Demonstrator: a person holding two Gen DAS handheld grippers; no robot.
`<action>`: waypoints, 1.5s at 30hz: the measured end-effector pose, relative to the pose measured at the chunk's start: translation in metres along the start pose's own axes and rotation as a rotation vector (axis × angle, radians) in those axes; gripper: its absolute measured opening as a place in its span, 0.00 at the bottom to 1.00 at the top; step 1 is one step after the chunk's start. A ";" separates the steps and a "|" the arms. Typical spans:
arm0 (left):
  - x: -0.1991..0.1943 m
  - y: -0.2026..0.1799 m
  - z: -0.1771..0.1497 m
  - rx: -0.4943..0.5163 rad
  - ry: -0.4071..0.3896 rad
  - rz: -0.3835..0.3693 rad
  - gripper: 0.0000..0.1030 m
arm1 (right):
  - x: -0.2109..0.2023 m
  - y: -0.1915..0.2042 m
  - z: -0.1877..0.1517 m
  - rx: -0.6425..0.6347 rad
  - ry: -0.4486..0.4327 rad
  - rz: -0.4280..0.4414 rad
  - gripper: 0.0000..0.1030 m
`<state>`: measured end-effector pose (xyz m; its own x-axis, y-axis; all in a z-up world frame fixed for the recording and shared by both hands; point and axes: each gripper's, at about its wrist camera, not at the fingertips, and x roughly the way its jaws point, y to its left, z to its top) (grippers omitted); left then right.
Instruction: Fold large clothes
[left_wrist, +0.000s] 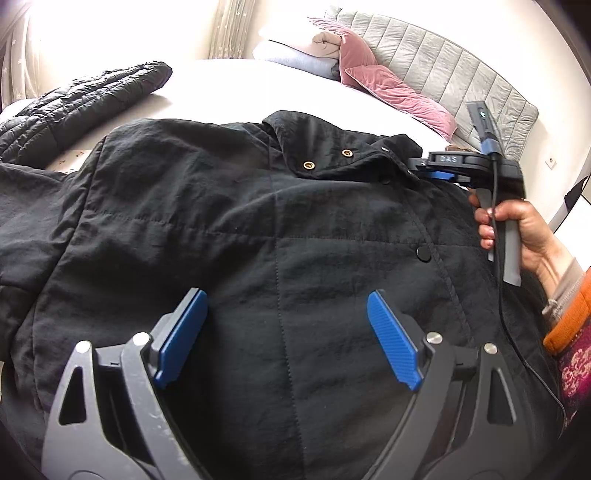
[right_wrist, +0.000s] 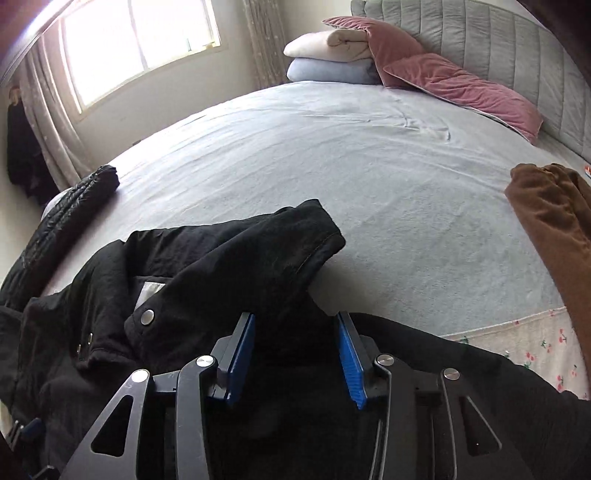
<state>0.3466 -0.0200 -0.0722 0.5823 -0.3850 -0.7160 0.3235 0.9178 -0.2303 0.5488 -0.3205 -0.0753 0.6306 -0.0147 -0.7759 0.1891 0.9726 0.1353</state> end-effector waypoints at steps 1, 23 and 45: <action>0.000 -0.001 0.000 0.002 0.001 0.002 0.86 | 0.007 0.001 0.001 0.010 0.002 0.011 0.34; -0.001 0.001 -0.002 -0.009 -0.002 -0.006 0.86 | 0.006 -0.072 0.009 0.813 -0.135 0.778 0.04; -0.002 -0.003 -0.002 -0.005 -0.001 0.003 0.86 | -0.083 -0.037 -0.019 0.311 -0.046 0.169 0.47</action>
<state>0.3429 -0.0216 -0.0715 0.5841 -0.3825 -0.7159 0.3181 0.9193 -0.2316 0.4754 -0.3504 -0.0277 0.7047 0.1227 -0.6988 0.2952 0.8449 0.4462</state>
